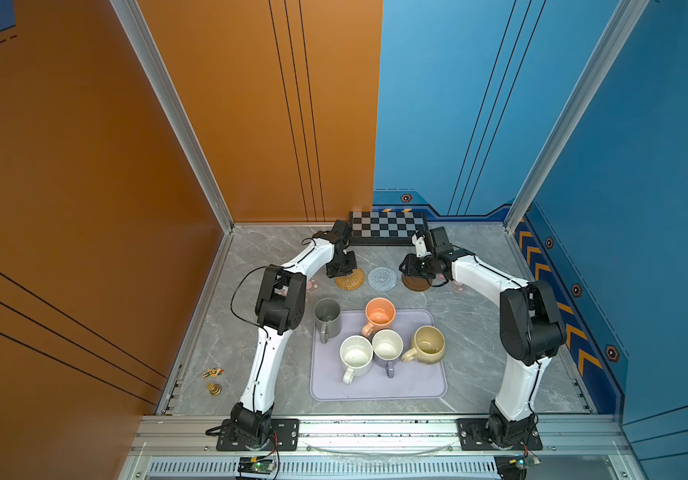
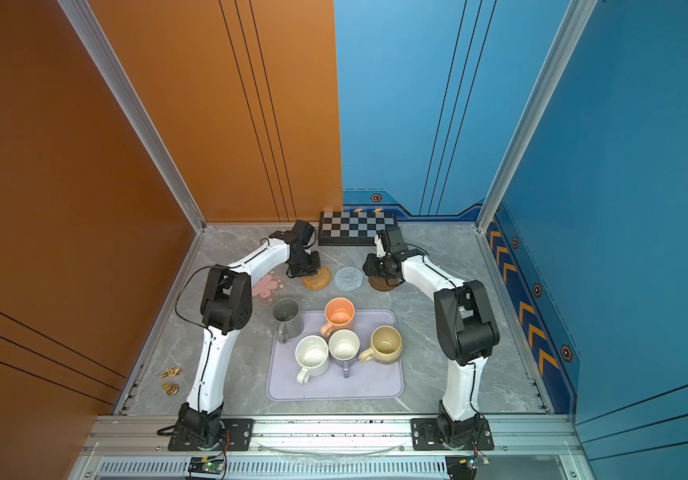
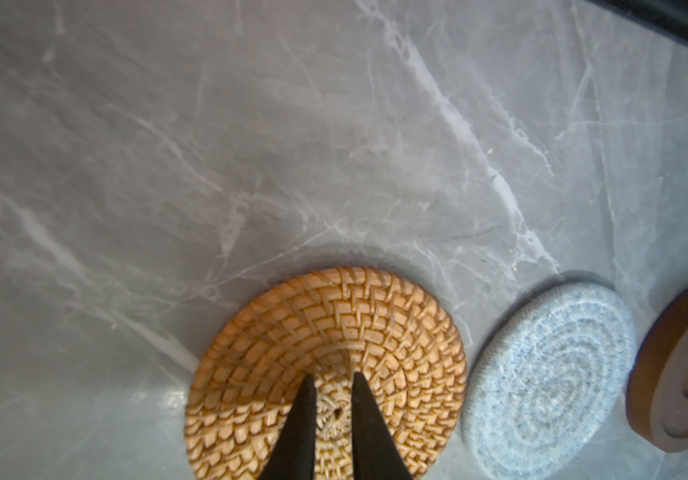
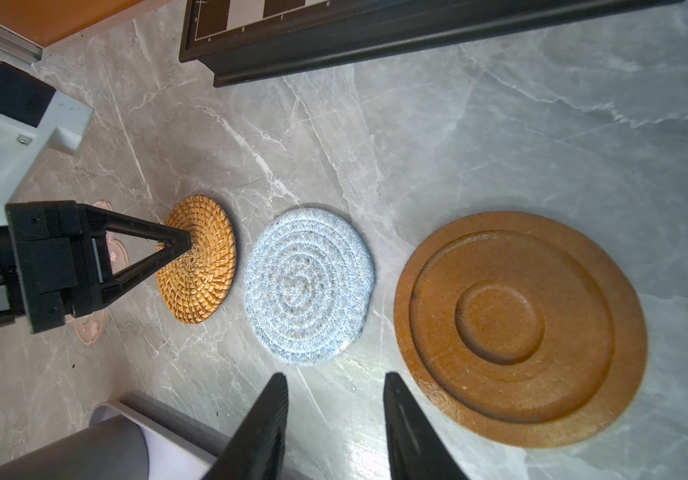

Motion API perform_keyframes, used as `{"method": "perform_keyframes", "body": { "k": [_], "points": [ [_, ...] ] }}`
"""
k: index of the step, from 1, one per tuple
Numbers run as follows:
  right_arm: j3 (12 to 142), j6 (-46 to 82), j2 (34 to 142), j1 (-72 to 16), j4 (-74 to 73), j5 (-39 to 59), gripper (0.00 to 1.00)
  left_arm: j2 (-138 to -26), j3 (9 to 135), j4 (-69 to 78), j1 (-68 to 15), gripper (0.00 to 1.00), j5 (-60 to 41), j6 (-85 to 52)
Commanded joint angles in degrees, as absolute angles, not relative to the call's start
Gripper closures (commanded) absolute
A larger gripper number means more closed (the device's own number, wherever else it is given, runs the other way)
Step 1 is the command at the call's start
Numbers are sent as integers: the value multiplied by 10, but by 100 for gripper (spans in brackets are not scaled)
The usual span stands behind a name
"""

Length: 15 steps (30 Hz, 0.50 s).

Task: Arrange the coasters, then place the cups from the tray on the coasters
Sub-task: 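Drag the golden rattan coaster with the left gripper beside the blue woven coaster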

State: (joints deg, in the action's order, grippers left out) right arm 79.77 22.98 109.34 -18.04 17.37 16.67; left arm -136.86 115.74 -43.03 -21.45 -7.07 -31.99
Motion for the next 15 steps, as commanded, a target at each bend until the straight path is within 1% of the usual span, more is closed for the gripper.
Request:
{"method": "perform_keyframes", "body": {
  "k": [1, 8, 15],
  "points": [
    [807, 239, 1090, -183, 180, 171, 59, -1398, 1146, -447, -213, 82, -64, -326],
    [810, 240, 1098, -185, 181, 180, 59, -1368, 1152, -448, -214, 81, -85, -311],
    [813, 243, 1106, -188, 180, 185, 58, -1302, 1154, -449, -214, 79, -87, -317]
  ]
}}
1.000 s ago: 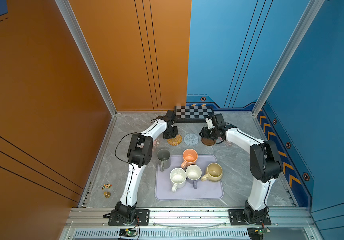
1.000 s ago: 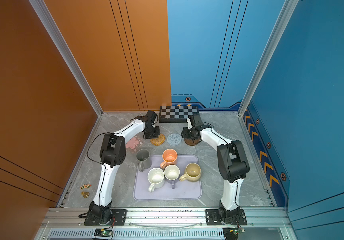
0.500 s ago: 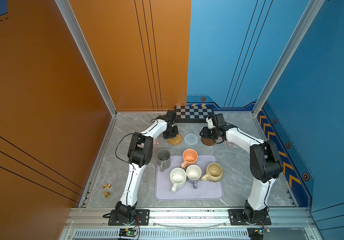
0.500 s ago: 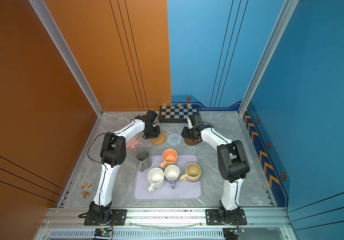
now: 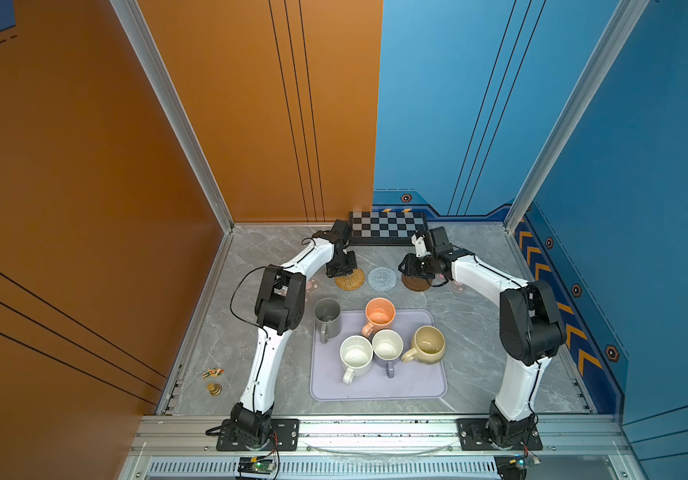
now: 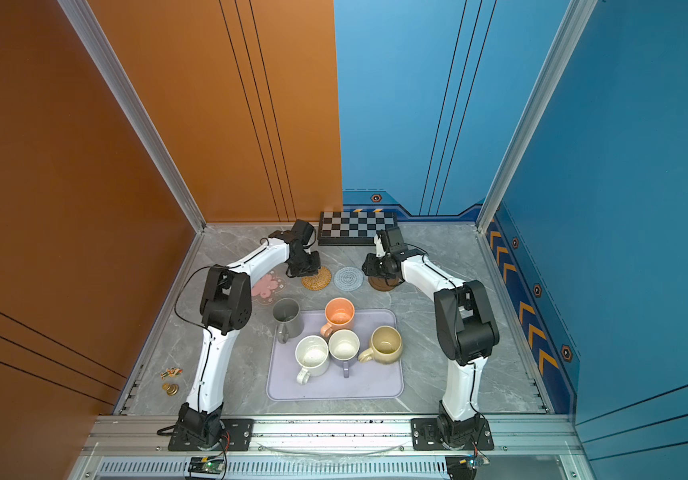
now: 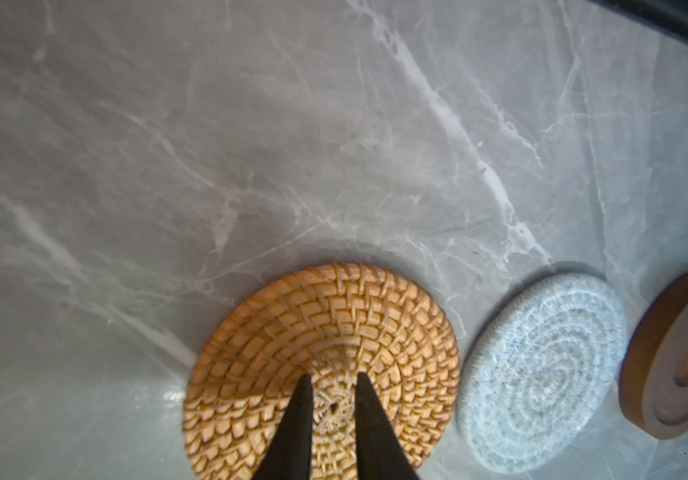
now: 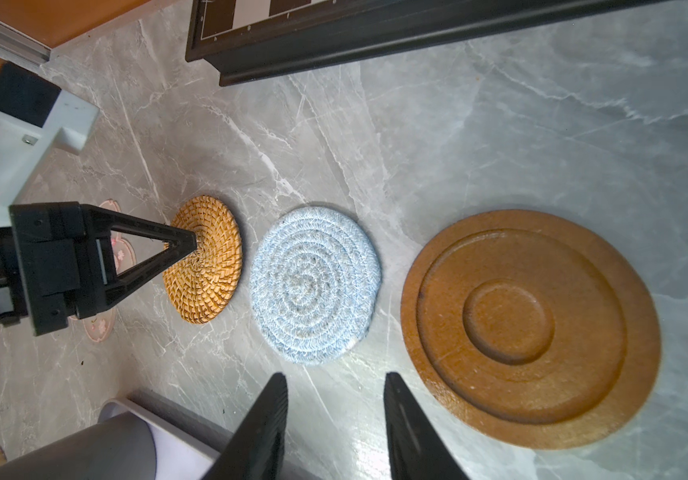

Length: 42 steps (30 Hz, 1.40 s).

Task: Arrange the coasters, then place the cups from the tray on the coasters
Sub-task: 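Drag the golden rattan coaster with the left gripper beside the blue woven coaster, then lift the left gripper and move it over the pink flower coaster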

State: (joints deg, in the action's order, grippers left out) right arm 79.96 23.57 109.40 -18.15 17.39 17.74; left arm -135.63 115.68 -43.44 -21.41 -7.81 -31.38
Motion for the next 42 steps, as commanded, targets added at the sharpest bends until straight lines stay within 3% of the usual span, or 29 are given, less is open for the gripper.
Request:
{"method": "perform_keyframes", "body": {
  "k": [1, 9, 19, 28, 42],
  "points": [
    [814, 243, 1105, -188, 180, 185, 58, -1292, 1151, -449, -214, 79, -85, -318],
    [821, 244, 1103, -192, 180, 187, 58, -1208, 1102, -450, -199, 78, -58, -317],
    [825, 239, 1071, -199, 190, 185, 55, -1079, 937, -449, -150, 72, -10, -314],
    [825, 230, 1027, -209, 208, 159, 51, -987, 824, -450, -142, 69, 82, -219],
    [831, 231, 998, -238, 231, 112, 50, -990, 700, -439, -112, 68, 78, -196]
  ]
}}
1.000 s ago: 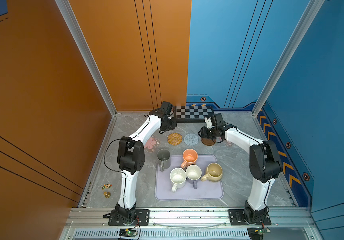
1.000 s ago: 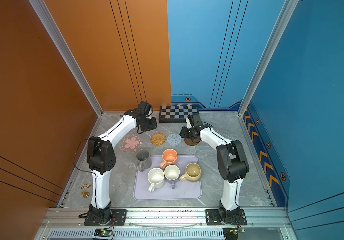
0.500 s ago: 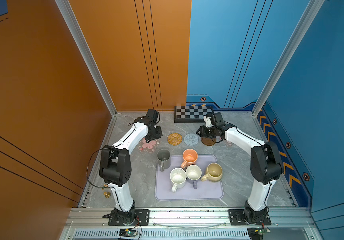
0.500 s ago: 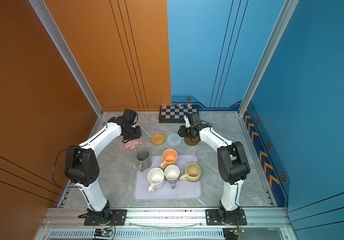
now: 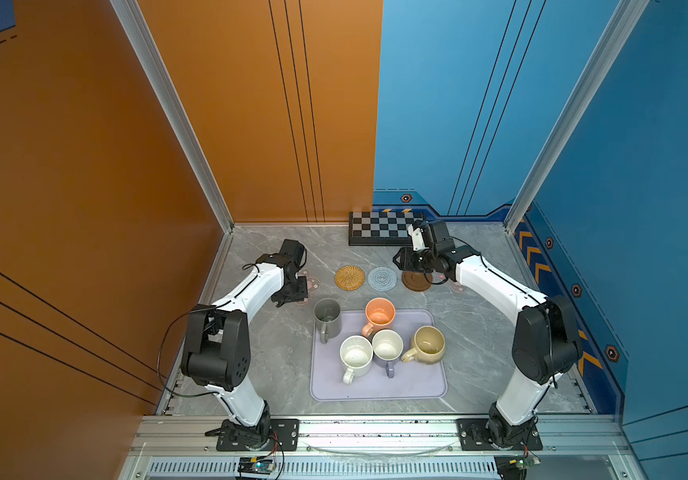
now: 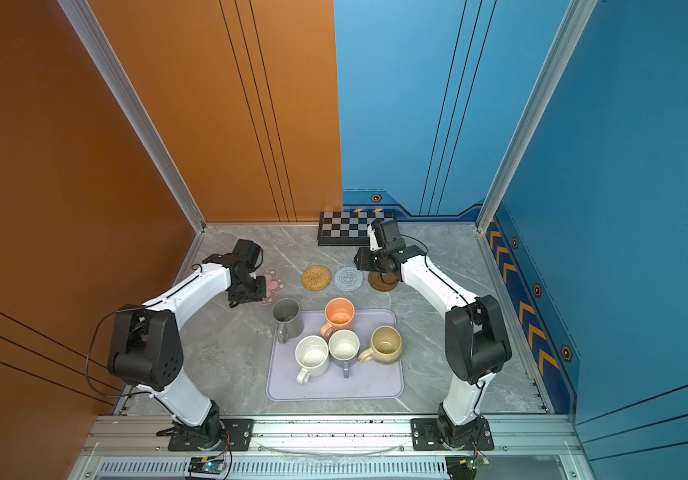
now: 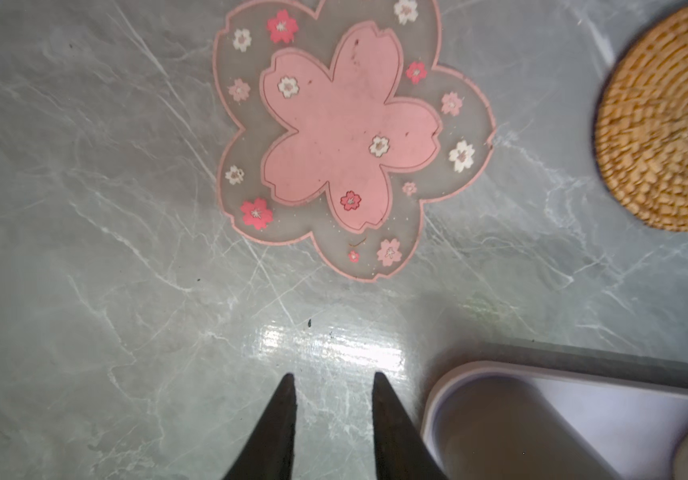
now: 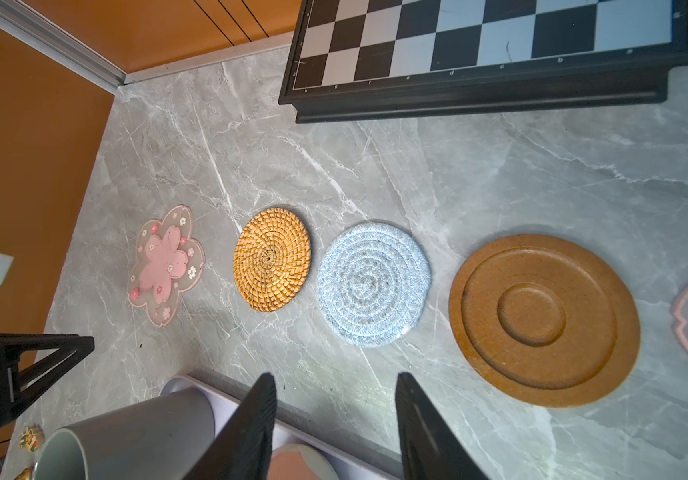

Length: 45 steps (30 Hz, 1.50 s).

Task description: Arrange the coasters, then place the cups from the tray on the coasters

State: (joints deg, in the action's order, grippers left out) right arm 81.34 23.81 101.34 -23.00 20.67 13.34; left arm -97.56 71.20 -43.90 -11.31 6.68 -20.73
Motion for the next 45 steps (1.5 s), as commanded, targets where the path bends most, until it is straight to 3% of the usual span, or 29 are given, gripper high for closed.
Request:
{"method": "perform_keyframes", "body": {
  "k": [1, 30, 45],
  "points": [
    [831, 230, 998, -240, 232, 110, 50, -995, 698, -434, -111, 68, 77, -197],
    [824, 215, 998, -243, 254, 87, 48, -1105, 718, -385, -62, 73, 46, -193],
    [824, 217, 1004, -245, 256, 87, 48, -1140, 764, -392, -90, 75, 11, -179]
  ]
}}
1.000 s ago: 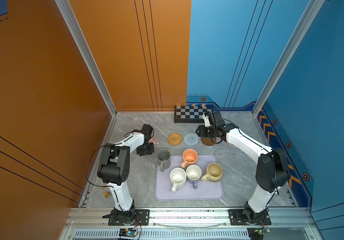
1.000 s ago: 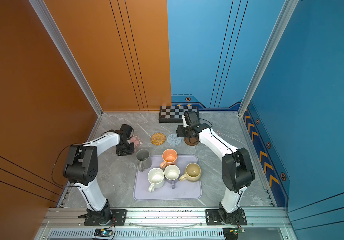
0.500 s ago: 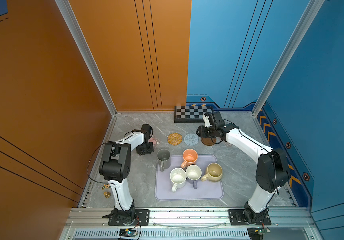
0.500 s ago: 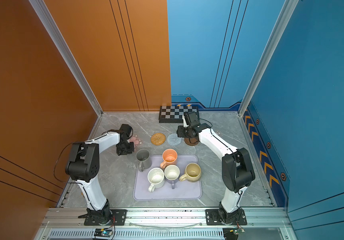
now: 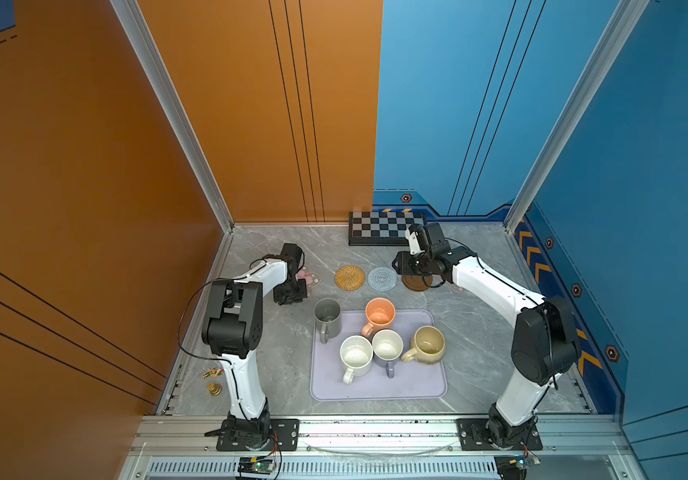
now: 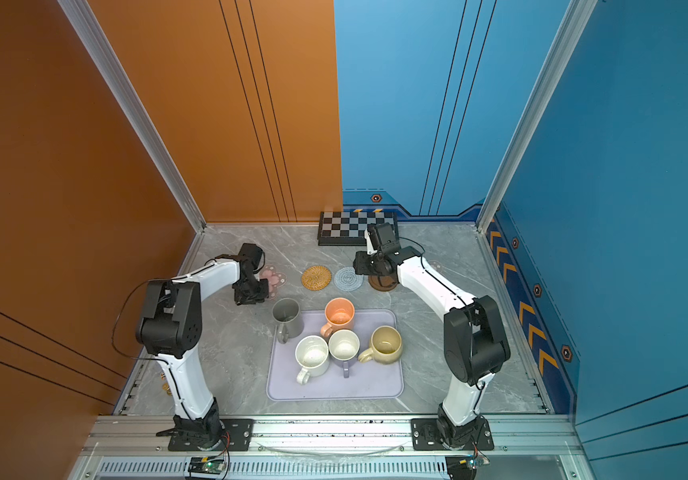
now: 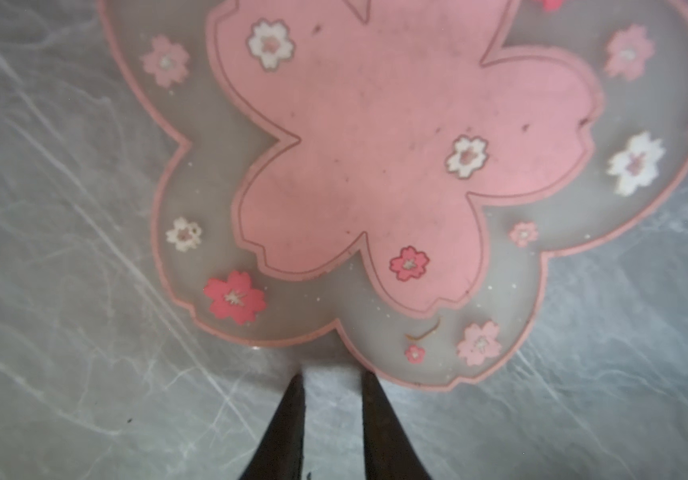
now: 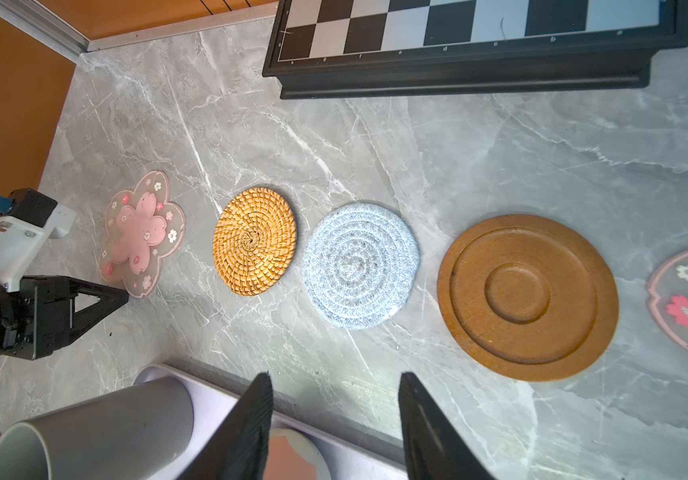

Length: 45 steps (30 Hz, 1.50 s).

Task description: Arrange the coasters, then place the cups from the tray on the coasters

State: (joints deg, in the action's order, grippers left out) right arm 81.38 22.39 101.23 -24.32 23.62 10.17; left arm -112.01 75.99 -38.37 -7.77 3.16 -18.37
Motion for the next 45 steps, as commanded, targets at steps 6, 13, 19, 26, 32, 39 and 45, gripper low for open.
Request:
{"method": "perform_keyframes", "body": {
  "k": [6, 13, 19, 26, 32, 39, 45],
  "points": [
    [825, 217, 1003, -245, 256, 90, 48, -1140, 766, -392, -95, 75, 14, -190],
    [818, 215, 998, -245, 257, 89, 47, -1135, 763, -394, -78, 75, 14, -197],
    [811, 215, 992, -245, 256, 88, 47, -1132, 771, -394, -73, 75, 6, -203],
    [806, 212, 985, -245, 257, 86, 47, -1146, 788, -394, -69, 75, -4, -209],
    [798, 207, 978, -245, 257, 82, 47, -1153, 800, -393, -61, 74, -11, -226],
    [792, 202, 971, -245, 258, 78, 47, -1140, 798, -394, -65, 74, -24, -224],
    [791, 200, 971, -243, 258, 79, 46, -1105, 778, -405, -65, 74, -18, -224]
  ]
}}
